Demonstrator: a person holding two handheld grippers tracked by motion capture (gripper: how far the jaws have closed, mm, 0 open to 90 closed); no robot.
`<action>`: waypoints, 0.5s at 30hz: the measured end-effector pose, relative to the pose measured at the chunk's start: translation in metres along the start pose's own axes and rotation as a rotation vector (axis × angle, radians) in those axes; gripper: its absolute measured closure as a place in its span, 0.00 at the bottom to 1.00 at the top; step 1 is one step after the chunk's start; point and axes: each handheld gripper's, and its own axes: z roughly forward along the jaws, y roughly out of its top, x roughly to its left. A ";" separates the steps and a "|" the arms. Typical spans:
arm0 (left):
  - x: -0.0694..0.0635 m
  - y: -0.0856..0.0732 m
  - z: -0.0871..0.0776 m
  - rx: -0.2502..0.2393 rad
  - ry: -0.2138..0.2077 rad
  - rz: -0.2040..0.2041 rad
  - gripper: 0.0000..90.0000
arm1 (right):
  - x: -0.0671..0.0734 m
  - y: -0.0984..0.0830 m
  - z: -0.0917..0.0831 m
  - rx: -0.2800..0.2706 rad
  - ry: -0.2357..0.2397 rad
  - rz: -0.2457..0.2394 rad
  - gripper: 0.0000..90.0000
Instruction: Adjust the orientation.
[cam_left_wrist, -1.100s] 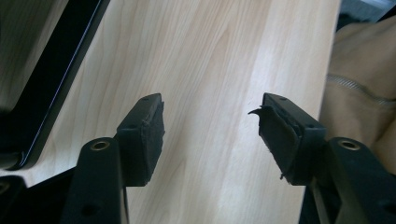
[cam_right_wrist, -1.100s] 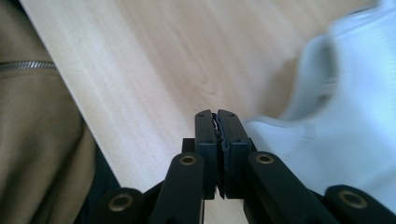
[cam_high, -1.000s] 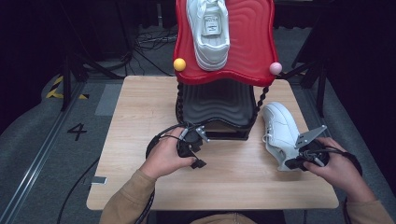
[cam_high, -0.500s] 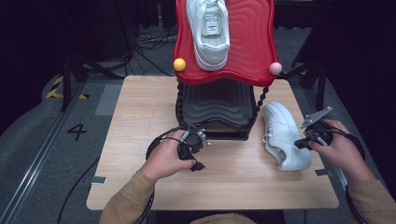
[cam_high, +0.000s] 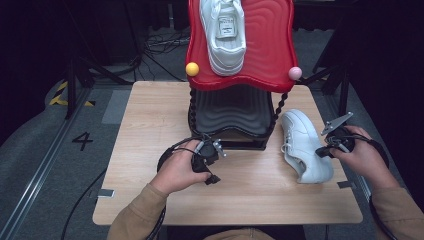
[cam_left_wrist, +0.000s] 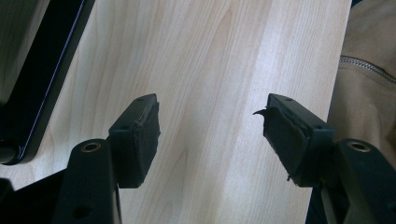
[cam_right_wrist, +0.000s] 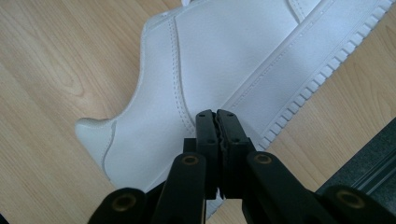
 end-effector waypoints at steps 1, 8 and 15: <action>0.000 0.000 0.000 -0.002 0.003 -0.002 0.41 | 0.000 0.001 0.000 0.004 -0.002 -0.004 0.99; -0.001 0.000 0.000 0.002 0.010 -0.003 0.40 | -0.002 0.001 0.000 0.013 0.011 -0.004 0.99; -0.002 0.000 -0.002 0.002 0.008 0.000 0.40 | -0.009 -0.004 -0.003 0.032 -0.011 0.011 1.00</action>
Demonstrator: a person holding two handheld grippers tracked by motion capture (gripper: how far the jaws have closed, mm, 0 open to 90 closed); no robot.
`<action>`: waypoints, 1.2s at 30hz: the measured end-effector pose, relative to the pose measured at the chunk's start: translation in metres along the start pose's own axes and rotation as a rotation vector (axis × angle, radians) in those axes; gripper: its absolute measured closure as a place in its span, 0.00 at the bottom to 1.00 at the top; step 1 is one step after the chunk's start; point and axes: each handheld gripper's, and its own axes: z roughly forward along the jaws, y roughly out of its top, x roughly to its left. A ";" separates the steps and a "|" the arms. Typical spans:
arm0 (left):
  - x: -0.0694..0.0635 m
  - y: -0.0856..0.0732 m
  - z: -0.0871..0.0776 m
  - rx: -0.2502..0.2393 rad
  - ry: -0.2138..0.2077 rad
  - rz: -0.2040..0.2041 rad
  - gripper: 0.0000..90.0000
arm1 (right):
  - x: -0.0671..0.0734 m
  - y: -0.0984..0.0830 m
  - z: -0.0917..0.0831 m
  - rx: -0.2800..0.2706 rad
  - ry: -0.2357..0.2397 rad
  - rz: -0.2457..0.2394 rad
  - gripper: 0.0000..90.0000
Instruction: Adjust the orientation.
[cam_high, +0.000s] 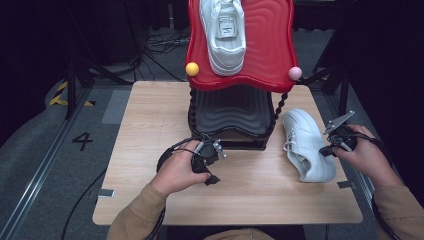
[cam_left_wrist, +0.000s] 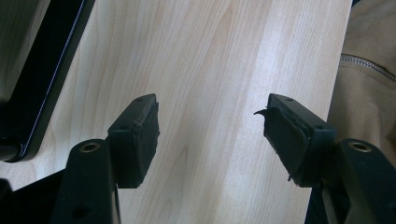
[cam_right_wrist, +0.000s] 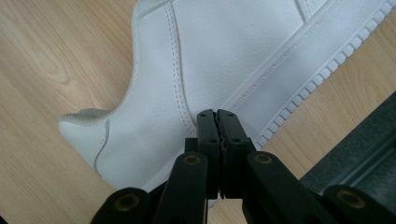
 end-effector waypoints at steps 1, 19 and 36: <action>0.000 0.000 0.000 -0.002 0.003 -0.004 0.40 | -0.001 -0.001 0.000 -0.012 0.014 0.010 1.00; 0.000 0.001 0.000 -0.006 0.000 -0.005 0.40 | -0.022 -0.023 -0.002 0.035 -0.102 0.091 1.00; 0.001 0.002 0.002 -0.003 -0.009 -0.013 0.40 | -0.050 -0.063 0.004 0.087 -0.165 0.203 0.91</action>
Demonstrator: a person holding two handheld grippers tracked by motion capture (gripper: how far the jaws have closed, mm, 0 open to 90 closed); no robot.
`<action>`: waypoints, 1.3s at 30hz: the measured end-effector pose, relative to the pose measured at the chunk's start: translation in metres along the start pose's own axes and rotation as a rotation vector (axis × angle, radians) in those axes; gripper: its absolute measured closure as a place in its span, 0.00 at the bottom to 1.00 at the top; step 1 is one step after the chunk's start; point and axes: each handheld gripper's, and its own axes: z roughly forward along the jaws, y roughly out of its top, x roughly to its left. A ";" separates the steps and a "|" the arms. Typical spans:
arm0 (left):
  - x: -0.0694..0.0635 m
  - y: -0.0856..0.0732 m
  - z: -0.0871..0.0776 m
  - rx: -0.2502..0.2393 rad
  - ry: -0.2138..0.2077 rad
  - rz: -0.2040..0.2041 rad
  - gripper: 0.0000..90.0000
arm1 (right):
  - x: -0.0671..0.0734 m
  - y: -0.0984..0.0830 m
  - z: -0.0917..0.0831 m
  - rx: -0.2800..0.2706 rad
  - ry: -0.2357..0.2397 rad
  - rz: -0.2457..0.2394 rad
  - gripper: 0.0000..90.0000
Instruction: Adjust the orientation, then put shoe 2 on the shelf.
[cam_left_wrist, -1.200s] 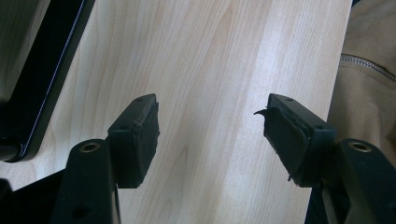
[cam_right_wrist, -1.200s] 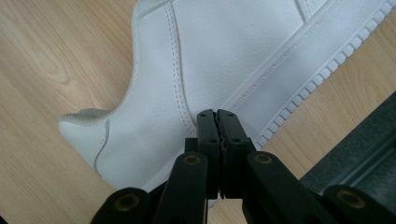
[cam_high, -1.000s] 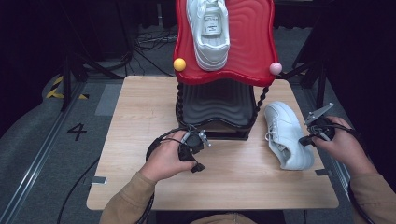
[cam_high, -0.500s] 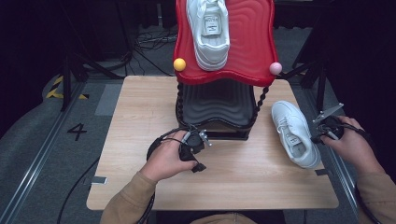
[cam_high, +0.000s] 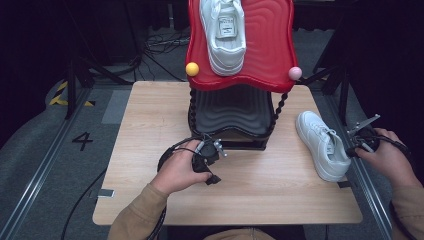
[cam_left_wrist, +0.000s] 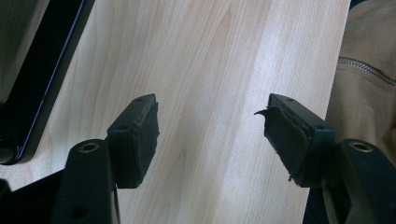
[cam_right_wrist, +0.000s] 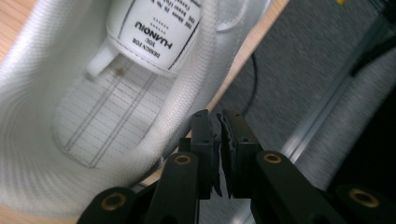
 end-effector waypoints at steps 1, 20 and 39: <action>0.000 0.000 0.000 0.000 0.000 0.000 0.40 | 0.000 0.000 0.000 0.000 0.000 0.000 0.91; 0.002 -0.003 0.001 0.005 -0.007 -0.005 0.40 | 0.033 0.017 -0.045 -0.035 0.220 -0.224 0.72; 0.002 -0.006 0.003 0.012 -0.009 -0.014 0.40 | 0.054 0.026 0.001 0.125 0.293 -0.409 0.66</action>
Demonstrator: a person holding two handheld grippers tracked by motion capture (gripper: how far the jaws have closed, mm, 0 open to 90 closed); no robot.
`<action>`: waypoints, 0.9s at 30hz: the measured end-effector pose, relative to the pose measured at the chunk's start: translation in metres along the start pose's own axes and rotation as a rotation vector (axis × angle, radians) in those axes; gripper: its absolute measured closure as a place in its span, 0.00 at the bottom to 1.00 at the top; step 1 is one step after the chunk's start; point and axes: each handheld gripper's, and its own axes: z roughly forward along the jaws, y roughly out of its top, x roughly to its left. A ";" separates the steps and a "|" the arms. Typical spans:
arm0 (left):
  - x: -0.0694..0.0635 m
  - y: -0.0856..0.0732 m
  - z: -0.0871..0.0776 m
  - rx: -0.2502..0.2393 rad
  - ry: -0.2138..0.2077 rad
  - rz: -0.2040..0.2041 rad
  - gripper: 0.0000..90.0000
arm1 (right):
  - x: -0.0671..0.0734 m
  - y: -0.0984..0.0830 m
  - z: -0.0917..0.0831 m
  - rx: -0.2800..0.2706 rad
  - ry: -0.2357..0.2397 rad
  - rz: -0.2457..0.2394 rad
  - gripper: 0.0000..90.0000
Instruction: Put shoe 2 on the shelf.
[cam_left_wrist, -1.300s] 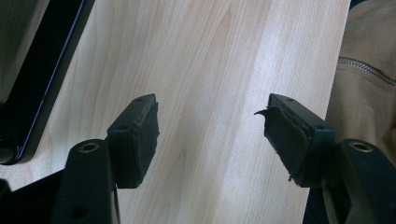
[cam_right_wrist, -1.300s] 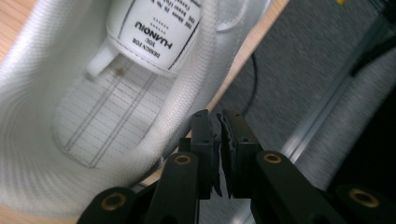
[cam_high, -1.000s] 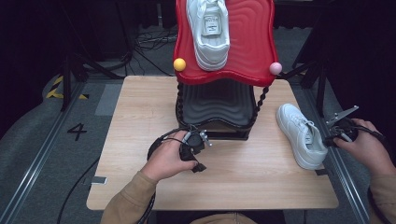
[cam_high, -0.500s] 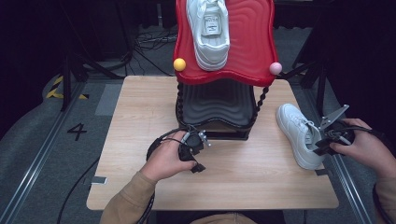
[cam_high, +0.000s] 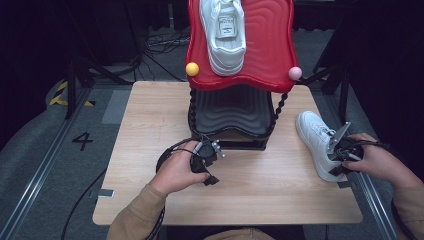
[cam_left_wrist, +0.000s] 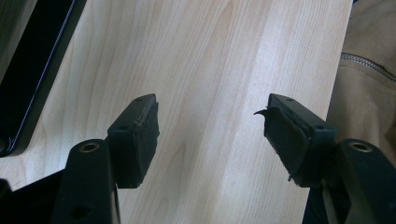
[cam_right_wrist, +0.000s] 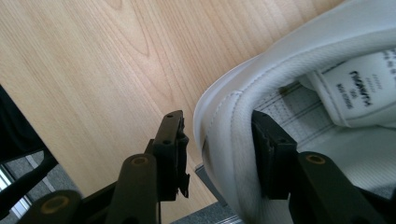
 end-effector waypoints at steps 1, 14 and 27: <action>0.000 0.000 0.000 0.002 -0.005 0.004 0.40 | 0.000 0.000 0.004 0.009 0.006 -0.005 0.66; 0.000 -0.005 -0.003 -0.003 0.007 -0.010 0.40 | 0.000 0.003 0.020 0.091 0.000 -0.048 0.78; 0.003 -0.009 -0.005 -0.012 0.003 -0.023 0.40 | -0.001 0.010 0.020 0.121 0.031 -0.044 0.84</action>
